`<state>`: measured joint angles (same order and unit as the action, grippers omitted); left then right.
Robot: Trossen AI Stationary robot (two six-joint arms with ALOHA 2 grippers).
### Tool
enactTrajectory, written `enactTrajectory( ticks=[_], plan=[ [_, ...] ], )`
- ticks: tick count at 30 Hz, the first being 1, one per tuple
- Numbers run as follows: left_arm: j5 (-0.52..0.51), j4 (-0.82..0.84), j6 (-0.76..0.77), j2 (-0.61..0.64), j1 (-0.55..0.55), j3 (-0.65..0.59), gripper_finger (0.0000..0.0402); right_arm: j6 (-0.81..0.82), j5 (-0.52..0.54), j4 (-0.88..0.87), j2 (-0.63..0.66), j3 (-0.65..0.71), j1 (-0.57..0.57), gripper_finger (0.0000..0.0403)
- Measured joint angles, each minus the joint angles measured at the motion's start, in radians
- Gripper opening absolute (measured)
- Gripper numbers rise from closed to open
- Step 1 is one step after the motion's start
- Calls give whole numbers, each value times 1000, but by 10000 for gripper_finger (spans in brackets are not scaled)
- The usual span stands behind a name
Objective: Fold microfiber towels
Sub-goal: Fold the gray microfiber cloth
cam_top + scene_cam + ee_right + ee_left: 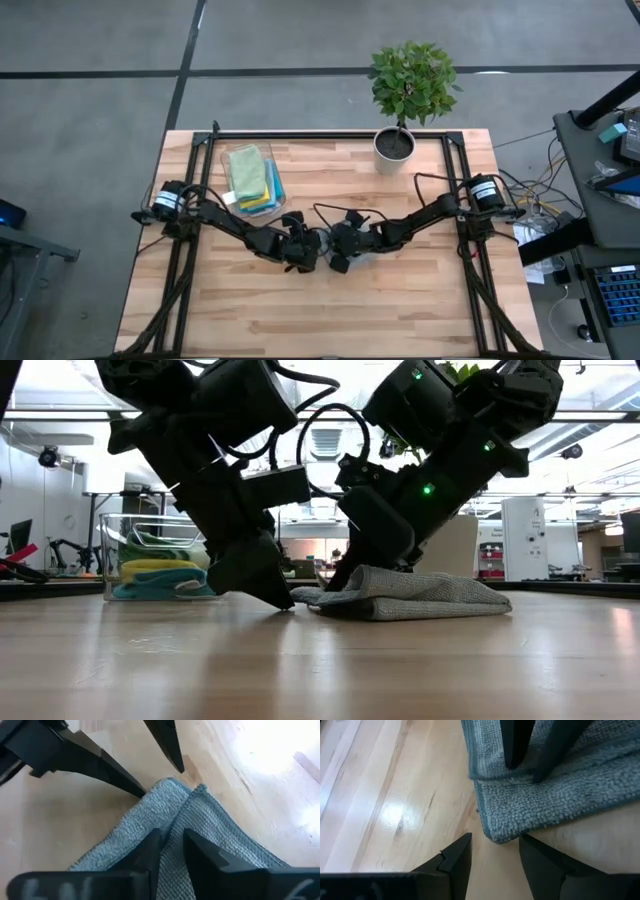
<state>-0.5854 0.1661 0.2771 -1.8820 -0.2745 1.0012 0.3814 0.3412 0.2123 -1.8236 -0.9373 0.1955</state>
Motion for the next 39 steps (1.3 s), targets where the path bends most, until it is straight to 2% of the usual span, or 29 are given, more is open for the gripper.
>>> enactTrajectory(
  ticks=[6,9,22,28,39],
  plan=[
    [1,-2,-4,2,6,0,150,-21,0,15,0,7,0,19],
    [1,-19,-5,3,6,-1,150,-44,-1,67,0,4,0,11],
    [0,-38,-1,4,7,-1,150,-102,-6,84,2,-52,3,8],
    [0,-36,3,4,7,-1,150,-94,-81,101,-7,-77,6,8],
    [26,62,43,19,5,0,150,-68,-83,135,-45,-72,3,18]
  ],
)
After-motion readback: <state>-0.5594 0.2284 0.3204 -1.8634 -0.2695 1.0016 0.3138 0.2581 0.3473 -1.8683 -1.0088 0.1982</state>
